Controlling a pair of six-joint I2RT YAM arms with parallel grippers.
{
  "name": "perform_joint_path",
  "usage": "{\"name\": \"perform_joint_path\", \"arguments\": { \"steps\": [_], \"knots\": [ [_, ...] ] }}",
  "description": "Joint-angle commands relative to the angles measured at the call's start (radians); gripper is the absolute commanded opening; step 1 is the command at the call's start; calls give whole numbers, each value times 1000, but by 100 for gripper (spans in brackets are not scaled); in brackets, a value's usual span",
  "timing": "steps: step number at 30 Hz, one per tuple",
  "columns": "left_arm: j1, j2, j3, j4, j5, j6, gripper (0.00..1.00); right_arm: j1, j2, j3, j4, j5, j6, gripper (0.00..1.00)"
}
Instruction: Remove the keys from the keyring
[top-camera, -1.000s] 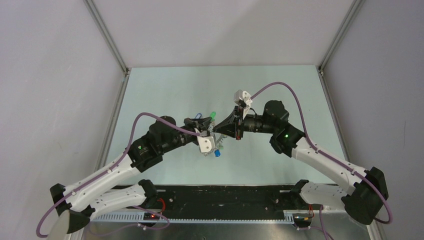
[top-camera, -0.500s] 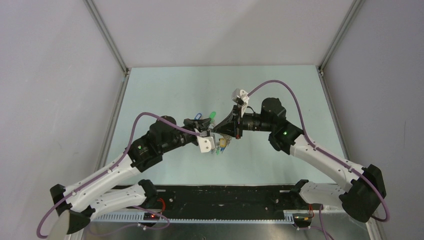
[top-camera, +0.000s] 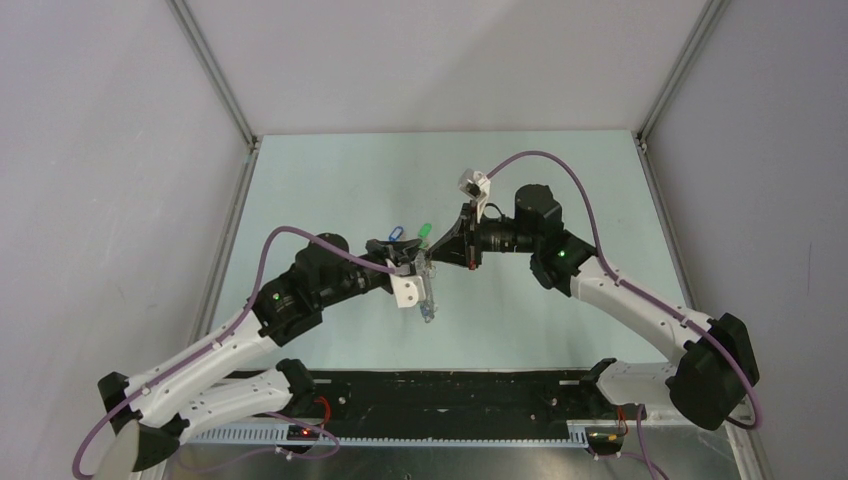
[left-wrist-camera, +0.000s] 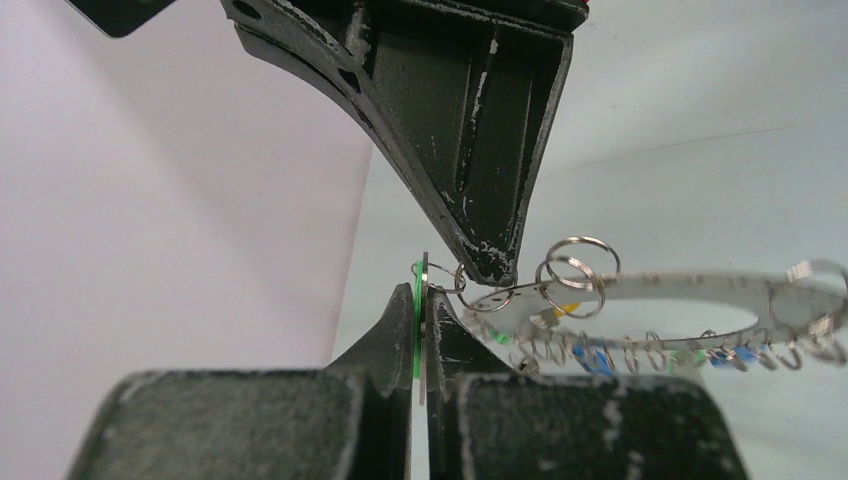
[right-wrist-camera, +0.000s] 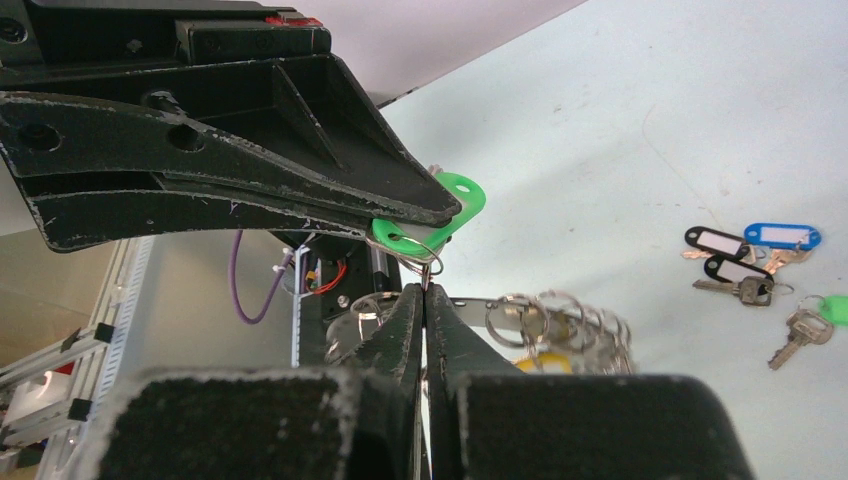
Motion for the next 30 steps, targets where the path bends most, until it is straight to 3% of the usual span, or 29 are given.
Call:
{"name": "perform_joint_path", "arguments": {
  "steps": [1,14,30],
  "knots": [
    [7,-41,27,147,-10,5,0,4,18,29,-70,-39,2,0],
    [7,-29,24,146,-42,8,0,-16,-155,26,-97,-14,-175,0],
    [16,0,29,143,27,-23,0,-16,-160,23,31,-152,-431,0]
  ]
}}
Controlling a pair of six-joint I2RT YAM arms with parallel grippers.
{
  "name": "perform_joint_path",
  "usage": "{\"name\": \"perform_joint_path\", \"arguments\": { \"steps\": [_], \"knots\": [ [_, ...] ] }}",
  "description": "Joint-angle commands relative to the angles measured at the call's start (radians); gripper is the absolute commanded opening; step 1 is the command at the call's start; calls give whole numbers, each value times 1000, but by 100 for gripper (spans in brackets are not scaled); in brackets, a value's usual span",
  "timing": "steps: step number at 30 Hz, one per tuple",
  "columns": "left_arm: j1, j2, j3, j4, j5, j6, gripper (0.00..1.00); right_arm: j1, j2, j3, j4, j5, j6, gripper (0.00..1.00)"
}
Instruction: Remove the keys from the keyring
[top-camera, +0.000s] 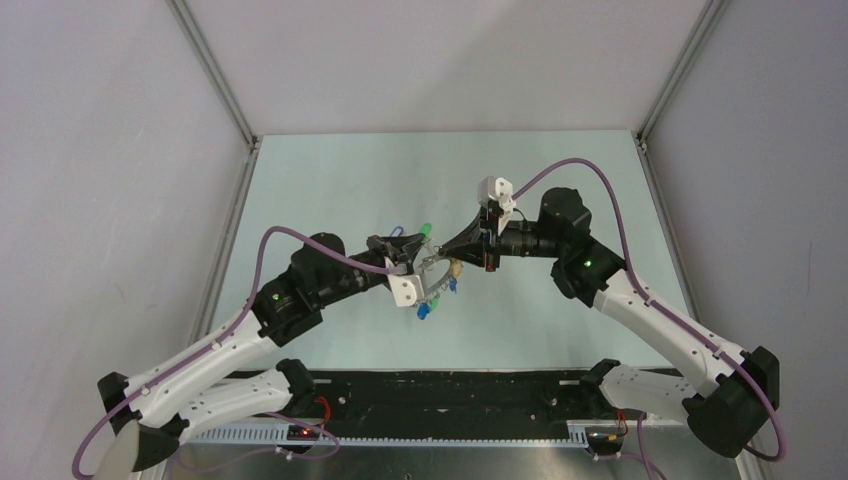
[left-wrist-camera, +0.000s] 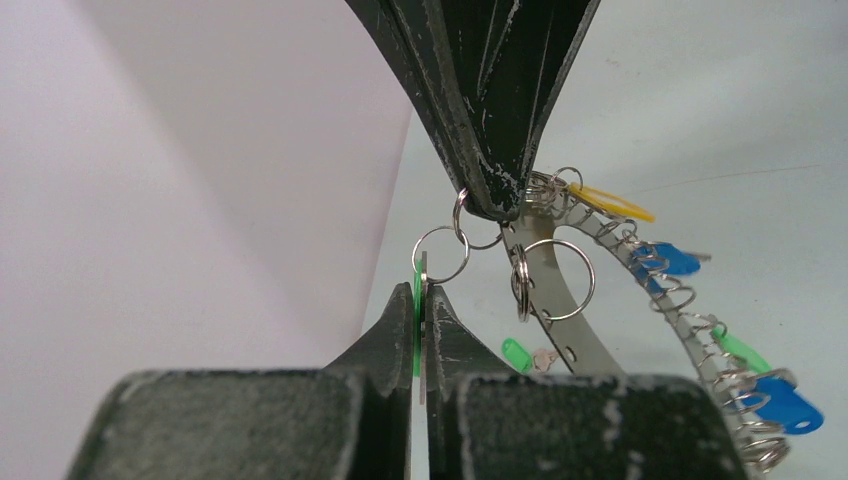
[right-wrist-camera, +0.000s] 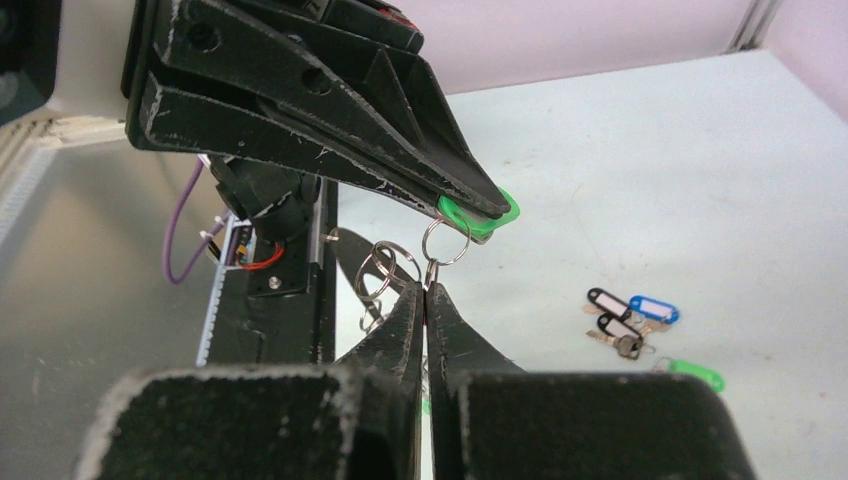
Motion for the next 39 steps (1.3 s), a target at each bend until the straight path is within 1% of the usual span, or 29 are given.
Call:
{"name": "perform_joint_path", "arguments": {
  "steps": [1,6,9,12,18,27,32,39],
  "knots": [
    [21,6,32,72,12,-26,0,-3,-10,14,109,-126,-82,0],
    [45,10,40,62,79,-44,0,-38,4,19,191,-217,-23,0],
    [48,15,49,49,109,-47,0,-42,21,40,179,-238,-14,0],
    [50,15,54,48,113,-51,0,-43,58,82,139,-292,7,0],
    [60,6,54,49,112,-53,0,-41,119,101,147,-366,108,0],
    [67,-5,52,58,103,-53,0,-43,191,151,66,-384,174,0],
    [69,-4,51,63,102,-51,0,-41,226,163,58,-397,211,0],
    [72,-5,49,69,105,-54,0,-45,276,192,23,-370,247,0]
  ]
}}
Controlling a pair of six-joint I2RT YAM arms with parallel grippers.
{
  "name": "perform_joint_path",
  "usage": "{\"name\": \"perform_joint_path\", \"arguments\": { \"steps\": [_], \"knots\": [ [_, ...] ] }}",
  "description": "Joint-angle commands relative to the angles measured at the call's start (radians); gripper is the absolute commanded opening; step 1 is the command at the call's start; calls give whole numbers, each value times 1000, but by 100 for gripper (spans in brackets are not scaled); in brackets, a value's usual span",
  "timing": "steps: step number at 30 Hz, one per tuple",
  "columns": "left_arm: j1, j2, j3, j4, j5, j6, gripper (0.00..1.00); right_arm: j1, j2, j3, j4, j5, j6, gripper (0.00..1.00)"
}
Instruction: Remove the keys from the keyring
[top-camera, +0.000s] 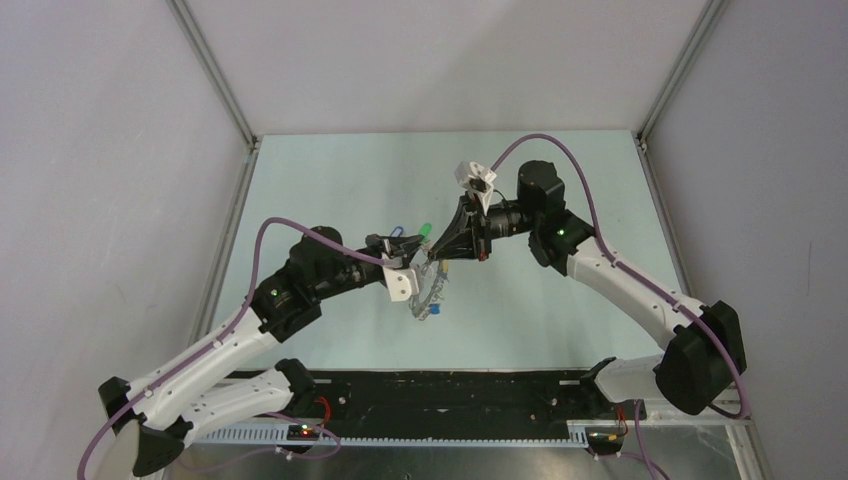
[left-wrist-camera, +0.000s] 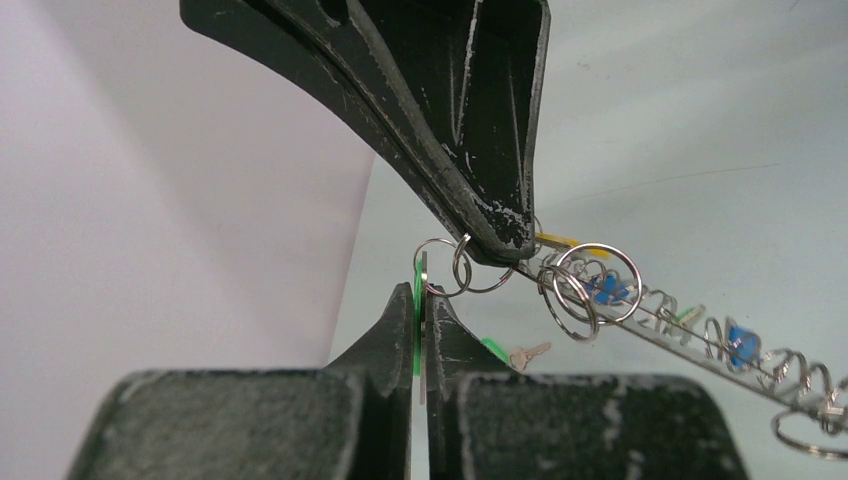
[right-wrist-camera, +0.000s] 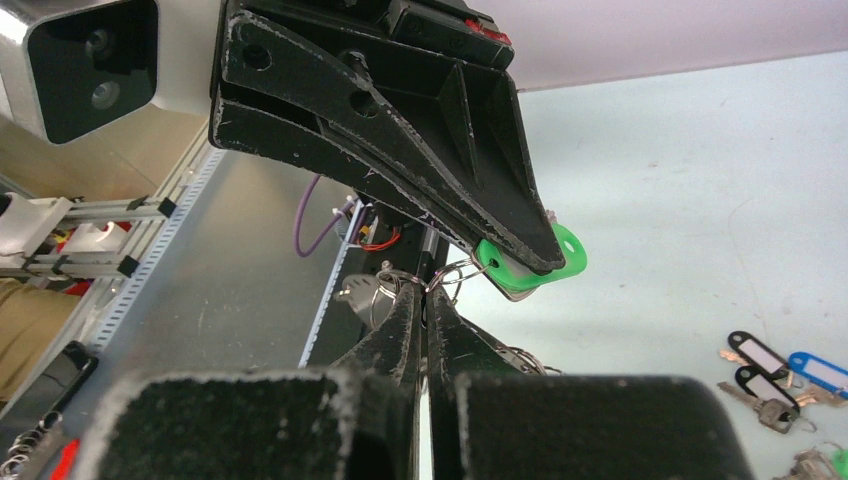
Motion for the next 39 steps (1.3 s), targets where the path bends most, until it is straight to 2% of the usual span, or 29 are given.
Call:
{"name": "perform_joint_path", "arguments": {
  "steps": [1,30,35,38,39],
  "knots": [
    [7,-15,40,104,-1,-19,0,8,32,57,-38,-23,41,0],
    [14,-17,37,114,3,-24,0,44,140,135,-187,5,57,0],
    [14,-12,38,114,16,-27,0,44,136,163,-221,46,47,0],
    [15,-10,40,113,16,-31,0,52,112,167,-263,106,-23,0],
    [14,-10,40,113,13,-31,0,53,106,167,-275,127,-43,10]
  ]
}}
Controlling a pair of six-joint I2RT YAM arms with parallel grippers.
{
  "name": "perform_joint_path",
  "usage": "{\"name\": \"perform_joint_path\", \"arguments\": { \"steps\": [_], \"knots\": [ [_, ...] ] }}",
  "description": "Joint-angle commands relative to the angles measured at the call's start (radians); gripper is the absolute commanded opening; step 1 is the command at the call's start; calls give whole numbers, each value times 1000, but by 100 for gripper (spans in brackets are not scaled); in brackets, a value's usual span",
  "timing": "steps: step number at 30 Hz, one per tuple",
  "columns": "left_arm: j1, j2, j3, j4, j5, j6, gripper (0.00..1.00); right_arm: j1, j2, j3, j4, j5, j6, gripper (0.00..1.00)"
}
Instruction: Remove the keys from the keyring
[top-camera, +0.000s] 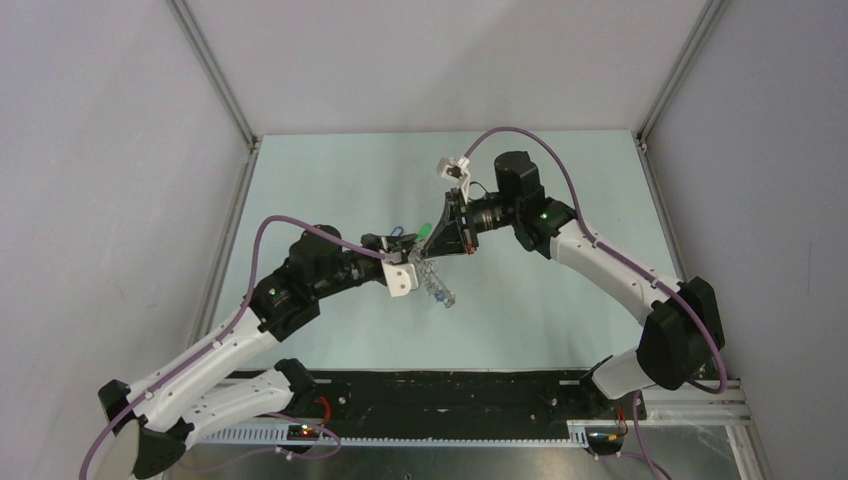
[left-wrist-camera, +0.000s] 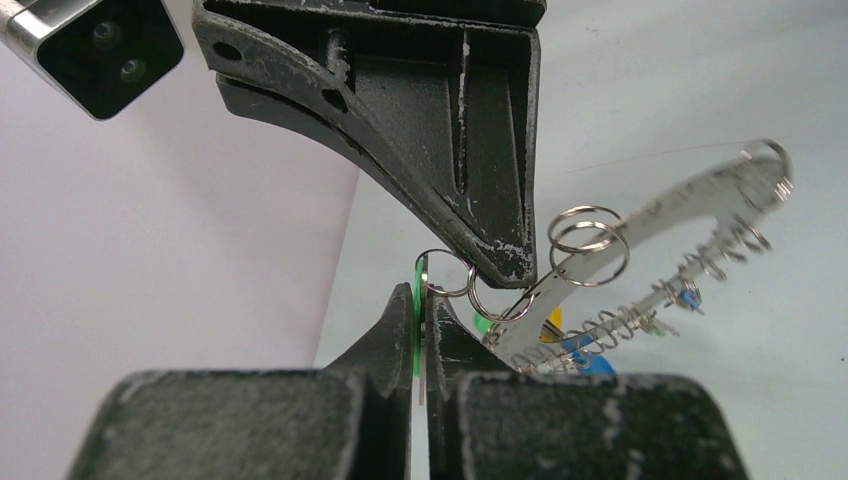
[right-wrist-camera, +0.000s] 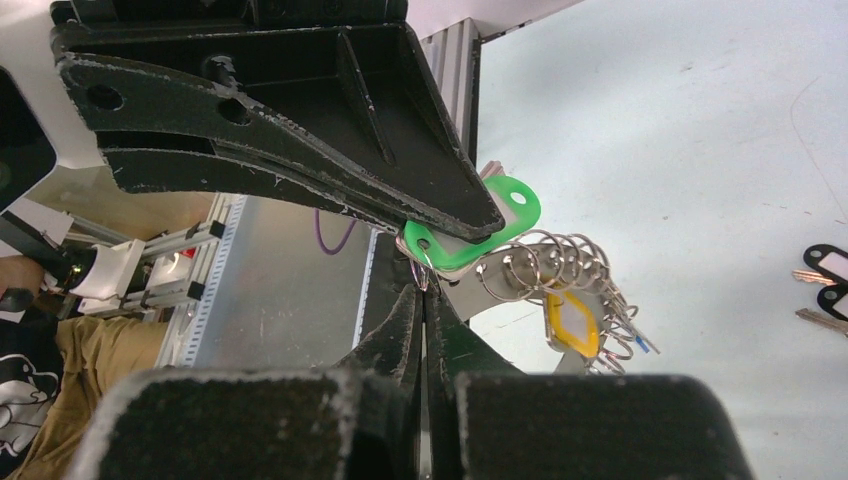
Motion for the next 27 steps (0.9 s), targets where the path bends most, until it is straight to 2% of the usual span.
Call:
{"name": "perform_joint_path", "arguments": {
  "steps": [1,2,4,6,13,18,23,27],
  "knots": [
    [-4,-9,40,149,29,-22,0,41,-43,42,-85,115,-123,15],
    [-3,-10,41,149,22,-20,0,42,-55,42,-101,140,-146,23],
    [-5,-14,37,149,0,-15,0,40,-90,34,-135,210,-200,30],
    [-4,-17,34,149,-15,-8,0,30,-140,12,-135,249,-234,33],
    [-4,-21,33,149,-10,-5,0,14,-246,-98,-40,278,-290,34],
    [-4,-28,29,149,4,0,0,19,-324,-196,94,259,-329,34],
    [-5,-39,20,149,28,17,0,28,-347,-217,148,249,-395,34],
    [-4,-40,20,149,36,21,0,41,-350,-226,196,303,-431,34]
  ]
}}
